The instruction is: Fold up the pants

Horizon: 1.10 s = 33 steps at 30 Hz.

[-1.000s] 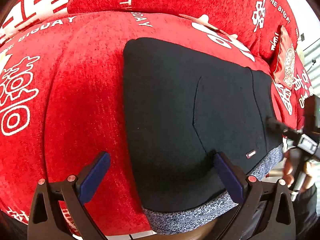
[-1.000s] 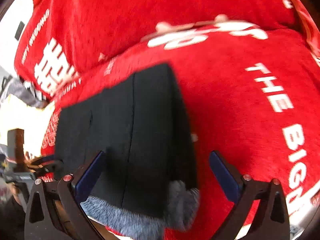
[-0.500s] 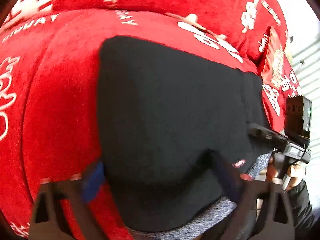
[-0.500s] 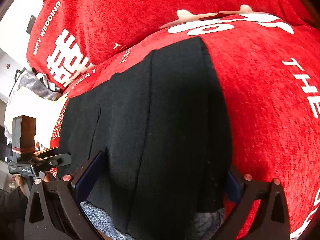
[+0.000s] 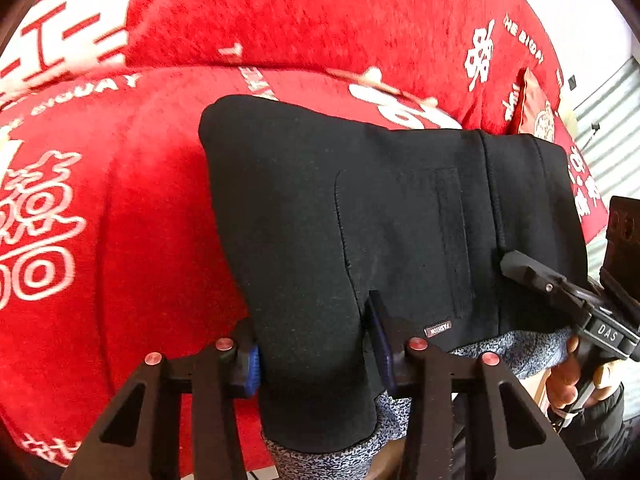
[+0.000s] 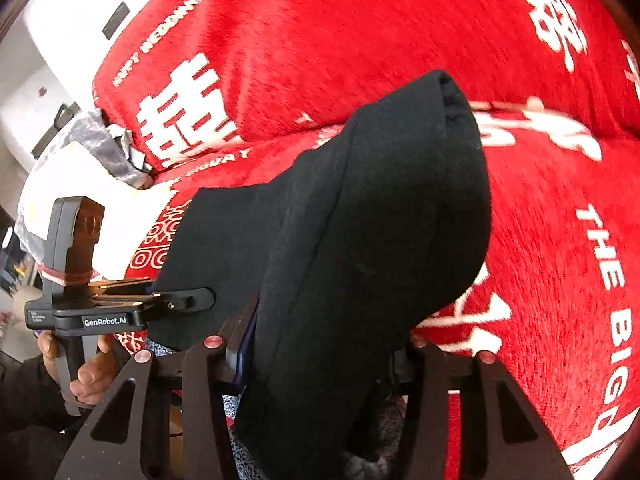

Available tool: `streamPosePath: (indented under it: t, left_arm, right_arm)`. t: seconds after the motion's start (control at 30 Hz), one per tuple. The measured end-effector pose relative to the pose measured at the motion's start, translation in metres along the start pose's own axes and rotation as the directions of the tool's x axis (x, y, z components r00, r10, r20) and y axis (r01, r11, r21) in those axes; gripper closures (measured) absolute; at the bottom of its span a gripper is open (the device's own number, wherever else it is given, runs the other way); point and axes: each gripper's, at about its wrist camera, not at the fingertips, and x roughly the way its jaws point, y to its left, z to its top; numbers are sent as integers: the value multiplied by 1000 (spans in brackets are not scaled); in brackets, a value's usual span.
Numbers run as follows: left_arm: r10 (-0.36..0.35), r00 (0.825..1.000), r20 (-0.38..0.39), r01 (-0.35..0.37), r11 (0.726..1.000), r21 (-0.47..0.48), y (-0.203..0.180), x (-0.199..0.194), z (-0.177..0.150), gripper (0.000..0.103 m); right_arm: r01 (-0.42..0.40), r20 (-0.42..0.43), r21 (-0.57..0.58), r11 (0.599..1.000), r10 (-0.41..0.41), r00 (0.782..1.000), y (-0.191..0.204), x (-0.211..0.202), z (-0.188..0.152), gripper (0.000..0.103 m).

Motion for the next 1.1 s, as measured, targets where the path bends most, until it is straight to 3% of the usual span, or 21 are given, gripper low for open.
streamPosePath:
  t: [0.27, 0.37, 0.53, 0.63, 0.73, 0.77, 0.8, 0.83, 0.87, 0.93, 0.97, 1.03, 1.1]
  left_arm:
    - [67, 998, 15, -66, 997, -49, 49, -47, 12, 58]
    - [92, 996, -18, -93, 992, -81, 68, -42, 12, 58]
    - [65, 997, -49, -73, 978, -193, 118, -24, 8, 58]
    - [58, 996, -72, -72, 978, -196, 131, -8, 1, 51]
    - [50, 997, -51, -59, 981, -185, 134, -8, -2, 44]
    - [56, 997, -52, -65, 980, -187, 136, -7, -3, 39]
    - [88, 994, -57, -97, 977, -191, 139, -6, -4, 27]
    - [111, 992, -58, -120, 974, -190, 141, -7, -4, 23]
    - [123, 991, -55, -131, 975, -182, 142, -9, -5, 23]
    - [139, 989, -53, -146, 975, -168, 145, -20, -5, 23]
    - [182, 982, -42, -187, 969, -162, 144, -28, -4, 23]
    - [243, 970, -13, -243, 961, -131, 139, -43, -3, 23]
    - [260, 965, 12, -258, 960, -107, 128, -55, -6, 23]
  right_arm:
    - [-81, -11, -37, 996, 81, 997, 56, 21, 22, 51]
    - [-101, -55, -10, 995, 101, 993, 63, 47, 22, 51]
    - [-124, -124, 65, 990, 131, 984, 62, 90, 17, 51]
    - [-77, -153, 67, 995, 87, 984, 58, 112, 13, 48]
    - [-81, -157, 94, 992, 95, 983, 47, 115, 11, 43]
    - [-71, -166, 100, 992, 87, 982, 42, 115, 10, 37]
    - [-53, -180, 112, 992, 73, 981, 37, 117, 9, 31]
    - [-30, -193, 128, 991, 55, 980, 32, 119, 9, 20]
    - [-12, -210, 165, 986, 47, 976, 23, 119, 9, 16]
    - [-46, -200, 251, 967, 98, 975, 7, 111, 9, 16]
    - [-43, -189, 267, 963, 96, 977, 5, 106, 11, 16]
    - [27, -138, 242, 970, 7, 990, 5, 84, 14, 16]
    - [80, -85, 145, 986, -68, 994, 22, 63, 16, 15]
